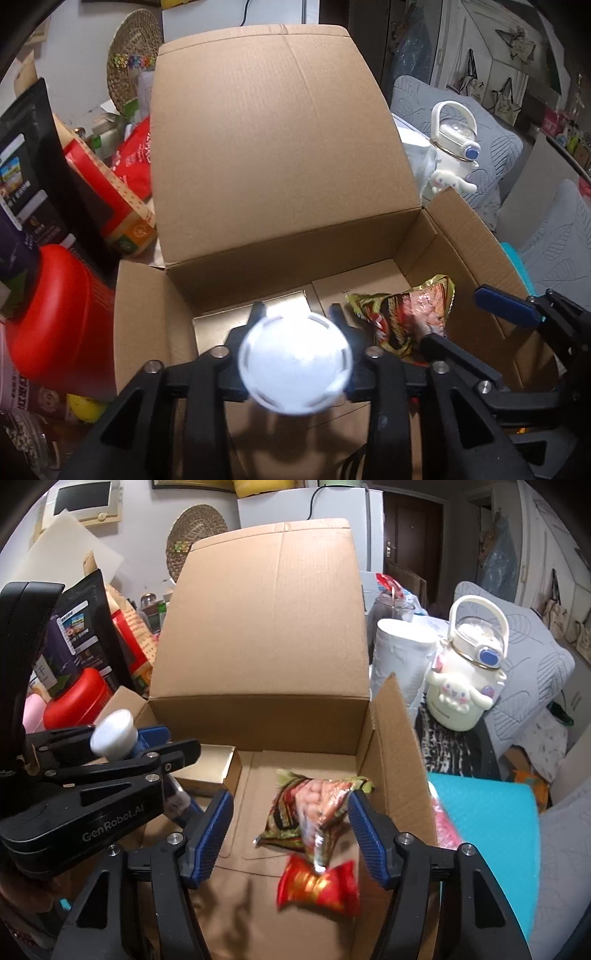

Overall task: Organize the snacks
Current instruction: 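Open the left tool to stand the blue tube inside the box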

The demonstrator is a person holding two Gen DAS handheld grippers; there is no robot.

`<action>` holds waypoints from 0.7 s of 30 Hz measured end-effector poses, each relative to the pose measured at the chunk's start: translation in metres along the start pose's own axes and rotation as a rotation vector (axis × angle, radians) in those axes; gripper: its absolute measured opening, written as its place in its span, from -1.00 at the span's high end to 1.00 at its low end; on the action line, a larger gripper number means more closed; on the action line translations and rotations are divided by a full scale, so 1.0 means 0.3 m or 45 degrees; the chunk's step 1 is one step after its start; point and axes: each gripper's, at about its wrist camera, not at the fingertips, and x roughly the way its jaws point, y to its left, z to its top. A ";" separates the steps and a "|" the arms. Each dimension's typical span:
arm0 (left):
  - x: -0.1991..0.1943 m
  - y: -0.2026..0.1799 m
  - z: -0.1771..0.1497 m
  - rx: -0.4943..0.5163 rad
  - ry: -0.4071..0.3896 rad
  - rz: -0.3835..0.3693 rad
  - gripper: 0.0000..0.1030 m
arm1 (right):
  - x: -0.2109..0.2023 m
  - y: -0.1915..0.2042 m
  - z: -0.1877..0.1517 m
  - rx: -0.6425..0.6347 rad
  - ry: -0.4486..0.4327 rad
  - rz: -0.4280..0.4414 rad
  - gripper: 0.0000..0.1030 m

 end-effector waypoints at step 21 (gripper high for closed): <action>-0.223 -0.001 0.009 -0.006 -0.185 -0.028 0.10 | -0.186 -0.020 0.008 0.023 -0.147 -0.008 -0.26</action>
